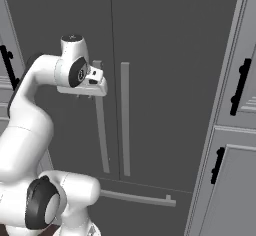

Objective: Grab a lemon wedge from the fridge and one ice cube from the ice bowl, and put them in the glass of lemonade.

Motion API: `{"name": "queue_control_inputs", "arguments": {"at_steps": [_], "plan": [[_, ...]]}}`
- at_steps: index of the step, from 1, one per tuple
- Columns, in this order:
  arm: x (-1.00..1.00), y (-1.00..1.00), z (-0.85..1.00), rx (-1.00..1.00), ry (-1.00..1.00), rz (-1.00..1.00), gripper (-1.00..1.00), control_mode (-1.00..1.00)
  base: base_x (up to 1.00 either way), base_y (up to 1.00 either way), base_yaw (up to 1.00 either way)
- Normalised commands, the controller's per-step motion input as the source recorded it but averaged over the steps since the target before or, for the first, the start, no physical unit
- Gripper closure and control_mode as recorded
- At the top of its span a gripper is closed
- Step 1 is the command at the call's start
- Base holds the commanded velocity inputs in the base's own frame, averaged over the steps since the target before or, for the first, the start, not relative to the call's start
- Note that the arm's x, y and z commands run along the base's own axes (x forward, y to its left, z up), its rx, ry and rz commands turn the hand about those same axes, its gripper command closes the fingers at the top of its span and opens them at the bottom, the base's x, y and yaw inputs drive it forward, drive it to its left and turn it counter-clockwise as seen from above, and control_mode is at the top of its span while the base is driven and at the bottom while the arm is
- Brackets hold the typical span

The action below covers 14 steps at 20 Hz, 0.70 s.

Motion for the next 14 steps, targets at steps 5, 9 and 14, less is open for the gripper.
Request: {"name": "queue_control_inputs", "arguments": {"at_steps": [5,9,14], "plan": [[-0.32,0.0,0.0,0.0,0.0,0.0,-1.0,-1.0,0.0,0.0,0.0],[-0.66,-0.09,-0.01,0.0,0.0,0.0,-1.0,-1.0,0.0,0.0,0.0],[-0.71,-0.06,-0.04,0.0,0.02,0.0,-1.0,-1.0,0.0,0.0,0.0]]}}
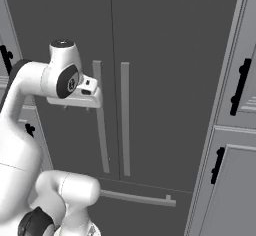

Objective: Grab a lemon wedge from the fridge and one ice cube from the ice bowl, and put them in the glass of lemonade.

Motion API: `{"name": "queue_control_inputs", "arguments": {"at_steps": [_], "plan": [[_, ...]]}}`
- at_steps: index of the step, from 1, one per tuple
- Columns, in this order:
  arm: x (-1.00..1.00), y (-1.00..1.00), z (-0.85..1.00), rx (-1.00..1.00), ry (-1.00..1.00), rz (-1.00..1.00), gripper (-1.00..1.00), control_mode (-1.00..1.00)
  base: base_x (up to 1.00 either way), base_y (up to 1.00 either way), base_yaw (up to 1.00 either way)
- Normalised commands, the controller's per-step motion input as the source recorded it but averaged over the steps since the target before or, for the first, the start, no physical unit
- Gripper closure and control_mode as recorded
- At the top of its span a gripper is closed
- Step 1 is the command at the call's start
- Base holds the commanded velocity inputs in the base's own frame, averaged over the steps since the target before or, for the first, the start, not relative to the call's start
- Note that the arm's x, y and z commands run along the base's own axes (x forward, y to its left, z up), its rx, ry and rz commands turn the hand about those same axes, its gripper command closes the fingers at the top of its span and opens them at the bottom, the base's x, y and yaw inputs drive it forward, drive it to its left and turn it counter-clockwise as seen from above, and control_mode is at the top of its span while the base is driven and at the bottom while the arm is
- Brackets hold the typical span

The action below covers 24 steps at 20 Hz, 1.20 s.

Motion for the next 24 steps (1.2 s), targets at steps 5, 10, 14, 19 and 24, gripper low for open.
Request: {"name": "queue_control_inputs", "arguments": {"at_steps": [5,10,14,19,24], "plan": [[-0.32,-0.29,-0.04,0.0,0.04,0.0,-1.0,-1.0,0.0,0.0,0.0],[-0.12,-0.67,0.0,0.05,0.0,0.01,-1.0,-1.0,0.0,0.0,0.0],[-0.14,-0.11,0.0,0.02,0.03,0.0,-1.0,-1.0,0.0,0.0,0.0],[-0.36,0.12,0.0,0.01,0.06,-0.12,-1.0,-1.0,0.0,0.0,0.0],[-0.27,0.36,0.0,0.0,0.14,-0.2,-1.0,-1.0,0.0,0.0,0.0]]}}
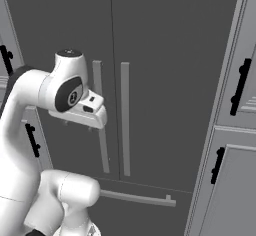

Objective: Grab a lemon wedge from the fridge and one ice cube from the ice bowl, and put them in the glass of lemonade.

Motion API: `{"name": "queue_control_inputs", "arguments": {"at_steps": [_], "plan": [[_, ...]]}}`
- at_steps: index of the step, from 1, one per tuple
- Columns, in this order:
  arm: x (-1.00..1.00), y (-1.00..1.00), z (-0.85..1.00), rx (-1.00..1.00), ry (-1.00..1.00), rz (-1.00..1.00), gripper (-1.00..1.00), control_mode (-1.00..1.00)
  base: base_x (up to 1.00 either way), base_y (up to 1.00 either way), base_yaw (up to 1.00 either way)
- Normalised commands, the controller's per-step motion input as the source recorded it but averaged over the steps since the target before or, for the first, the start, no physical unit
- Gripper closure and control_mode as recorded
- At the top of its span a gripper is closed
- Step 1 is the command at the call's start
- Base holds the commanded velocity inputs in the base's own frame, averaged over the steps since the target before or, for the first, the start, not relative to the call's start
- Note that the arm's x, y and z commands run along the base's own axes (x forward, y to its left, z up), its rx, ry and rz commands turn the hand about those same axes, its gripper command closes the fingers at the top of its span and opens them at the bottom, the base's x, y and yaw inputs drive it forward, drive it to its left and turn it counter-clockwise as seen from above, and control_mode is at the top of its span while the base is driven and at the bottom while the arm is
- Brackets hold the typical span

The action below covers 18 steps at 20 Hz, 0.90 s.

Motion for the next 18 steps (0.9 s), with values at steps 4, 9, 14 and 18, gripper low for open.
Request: {"name": "queue_control_inputs", "arguments": {"at_steps": [4,9,14,18], "plan": [[-0.04,0.23,-0.02,0.0,0.11,-0.14,-1.0,-1.0,0.0,0.0,0.0],[0.0,-0.1,-0.12,0.0,0.04,-0.02,-1.0,-1.0,0.0,0.0,0.0],[0.0,-0.37,-0.08,0.0,0.01,0.02,-1.0,1.0,0.0,-0.07,0.0],[0.0,0.0,0.0,0.0,0.0,0.0,-1.0,1.0,0.0,-0.47,0.02]]}}
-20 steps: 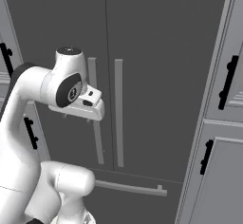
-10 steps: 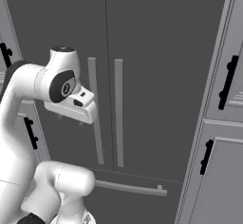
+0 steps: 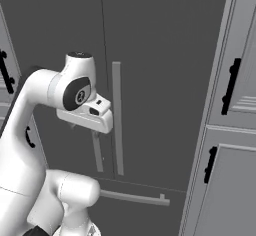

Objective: Grab a lemon wedge from the fridge and one ice cube from the ice bowl, and put them in the glass of lemonade.

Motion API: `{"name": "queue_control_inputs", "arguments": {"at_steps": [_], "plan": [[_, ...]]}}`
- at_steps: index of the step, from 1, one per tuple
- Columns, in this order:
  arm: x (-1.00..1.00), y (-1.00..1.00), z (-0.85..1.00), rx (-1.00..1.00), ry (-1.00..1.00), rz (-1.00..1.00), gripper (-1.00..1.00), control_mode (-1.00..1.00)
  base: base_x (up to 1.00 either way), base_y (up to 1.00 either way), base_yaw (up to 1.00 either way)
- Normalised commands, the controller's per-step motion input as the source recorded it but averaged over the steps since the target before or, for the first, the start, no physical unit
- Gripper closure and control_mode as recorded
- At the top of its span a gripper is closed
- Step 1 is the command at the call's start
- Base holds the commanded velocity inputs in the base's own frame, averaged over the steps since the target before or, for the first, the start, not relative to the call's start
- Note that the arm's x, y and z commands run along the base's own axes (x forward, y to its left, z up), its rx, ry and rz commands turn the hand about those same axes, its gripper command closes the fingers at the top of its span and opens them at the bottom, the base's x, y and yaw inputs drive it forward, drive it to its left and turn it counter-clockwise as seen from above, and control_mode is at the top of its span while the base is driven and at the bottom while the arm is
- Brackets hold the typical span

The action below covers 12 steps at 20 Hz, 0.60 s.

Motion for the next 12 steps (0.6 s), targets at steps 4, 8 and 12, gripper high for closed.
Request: {"name": "queue_control_inputs", "arguments": {"at_steps": [4,8,12], "plan": [[0.0,0.0,0.0,0.0,0.0,0.0,-1.0,1.0,0.0,-0.42,0.01],[0.0,0.0,0.0,0.0,0.0,0.0,-1.0,1.0,-0.15,-0.05,0.0],[0.0,0.0,0.0,0.0,0.0,0.0,-1.0,1.0,-0.66,0.0,-0.02]]}}
